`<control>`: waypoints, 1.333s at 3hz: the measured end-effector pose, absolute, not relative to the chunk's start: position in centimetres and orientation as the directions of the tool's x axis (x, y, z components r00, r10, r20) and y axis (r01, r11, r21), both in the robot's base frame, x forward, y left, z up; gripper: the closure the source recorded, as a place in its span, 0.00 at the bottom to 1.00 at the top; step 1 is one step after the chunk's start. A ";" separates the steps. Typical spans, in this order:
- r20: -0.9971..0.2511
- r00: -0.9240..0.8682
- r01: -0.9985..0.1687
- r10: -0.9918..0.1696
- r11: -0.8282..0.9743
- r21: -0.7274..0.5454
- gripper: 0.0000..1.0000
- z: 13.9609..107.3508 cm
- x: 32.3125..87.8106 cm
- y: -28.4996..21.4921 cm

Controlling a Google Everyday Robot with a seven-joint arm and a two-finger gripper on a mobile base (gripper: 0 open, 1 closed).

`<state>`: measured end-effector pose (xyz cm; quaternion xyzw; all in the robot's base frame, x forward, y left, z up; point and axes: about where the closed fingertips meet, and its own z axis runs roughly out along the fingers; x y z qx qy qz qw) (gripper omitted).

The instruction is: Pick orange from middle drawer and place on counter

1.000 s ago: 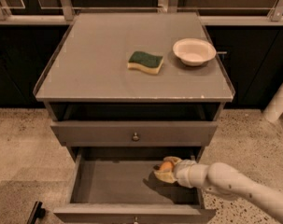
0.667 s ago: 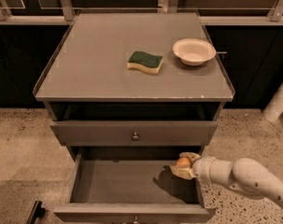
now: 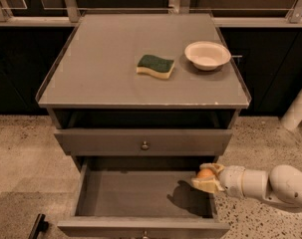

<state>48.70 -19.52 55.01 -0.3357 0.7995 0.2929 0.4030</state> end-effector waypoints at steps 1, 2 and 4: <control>-0.841 -0.449 -0.772 -0.301 0.604 0.196 1.00 55.0 48.7 -19.5; -0.875 -0.354 -0.805 -0.330 0.584 0.105 1.00 59.8 47.5 -19.1; -0.900 -0.010 -0.809 -0.436 0.532 -0.248 1.00 76.1 44.5 -16.8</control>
Offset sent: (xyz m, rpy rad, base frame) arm -0.0354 0.0063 0.1397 -0.0616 -0.2890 0.0750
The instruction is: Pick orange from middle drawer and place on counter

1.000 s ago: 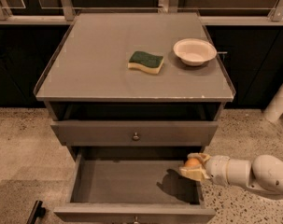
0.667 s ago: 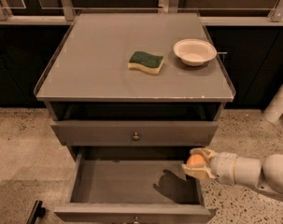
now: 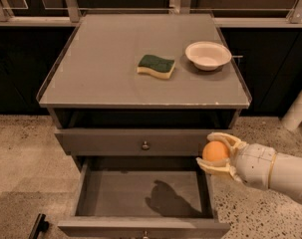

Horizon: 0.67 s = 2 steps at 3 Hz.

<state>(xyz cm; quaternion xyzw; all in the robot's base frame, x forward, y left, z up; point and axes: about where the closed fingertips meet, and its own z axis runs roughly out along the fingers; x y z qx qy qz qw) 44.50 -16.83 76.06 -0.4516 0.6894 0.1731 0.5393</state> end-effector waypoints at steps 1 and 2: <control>-0.900 -0.010 -0.809 -0.436 0.532 -0.249 1.00 76.1 44.5 -16.8; -0.894 0.095 -0.795 -0.439 0.507 -0.333 1.00 79.3 45.0 -16.3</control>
Offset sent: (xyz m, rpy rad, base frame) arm 0.0111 0.0092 0.0855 -0.0107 -0.2719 0.0707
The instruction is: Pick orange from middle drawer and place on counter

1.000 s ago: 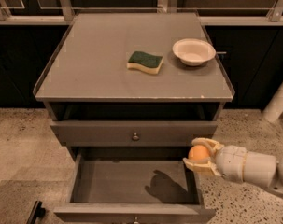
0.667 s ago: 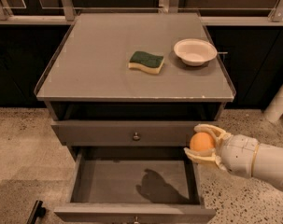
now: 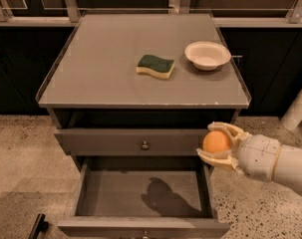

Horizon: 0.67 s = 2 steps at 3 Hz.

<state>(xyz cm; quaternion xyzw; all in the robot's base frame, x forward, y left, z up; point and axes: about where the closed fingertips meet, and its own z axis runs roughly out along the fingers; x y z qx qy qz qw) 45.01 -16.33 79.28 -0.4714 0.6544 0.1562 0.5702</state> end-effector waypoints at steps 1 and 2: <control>-0.834 0.258 -0.738 -0.488 0.457 -0.496 1.00 85.9 45.4 -15.4; -0.773 0.399 -0.674 -0.494 0.413 -0.612 1.00 91.8 47.2 -14.1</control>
Offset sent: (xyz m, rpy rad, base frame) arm 0.0440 0.0355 0.1994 -0.1100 -0.5108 0.1169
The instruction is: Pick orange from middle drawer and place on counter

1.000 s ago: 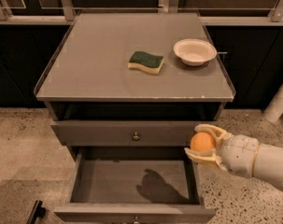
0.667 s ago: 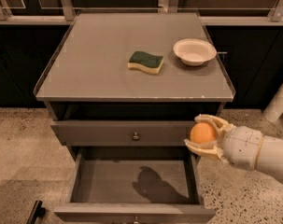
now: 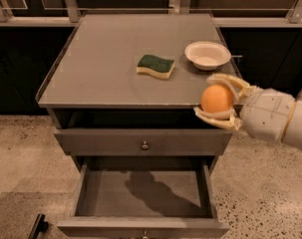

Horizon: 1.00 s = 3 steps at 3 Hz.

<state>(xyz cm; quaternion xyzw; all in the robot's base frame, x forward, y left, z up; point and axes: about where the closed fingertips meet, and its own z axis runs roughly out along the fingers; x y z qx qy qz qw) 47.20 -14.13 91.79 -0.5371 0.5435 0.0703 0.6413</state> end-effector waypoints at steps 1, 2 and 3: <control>-0.727 0.487 -0.629 -0.484 0.383 -0.676 1.00 96.0 50.7 -12.4; -0.709 0.540 -0.615 -0.454 0.362 -0.700 1.00 98.2 54.5 -10.2; -0.704 0.550 -0.607 -0.449 0.364 -0.706 1.00 99.2 58.0 -8.9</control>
Offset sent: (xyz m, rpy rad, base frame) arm 0.1188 0.0645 0.0910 0.0179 -0.1908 0.1330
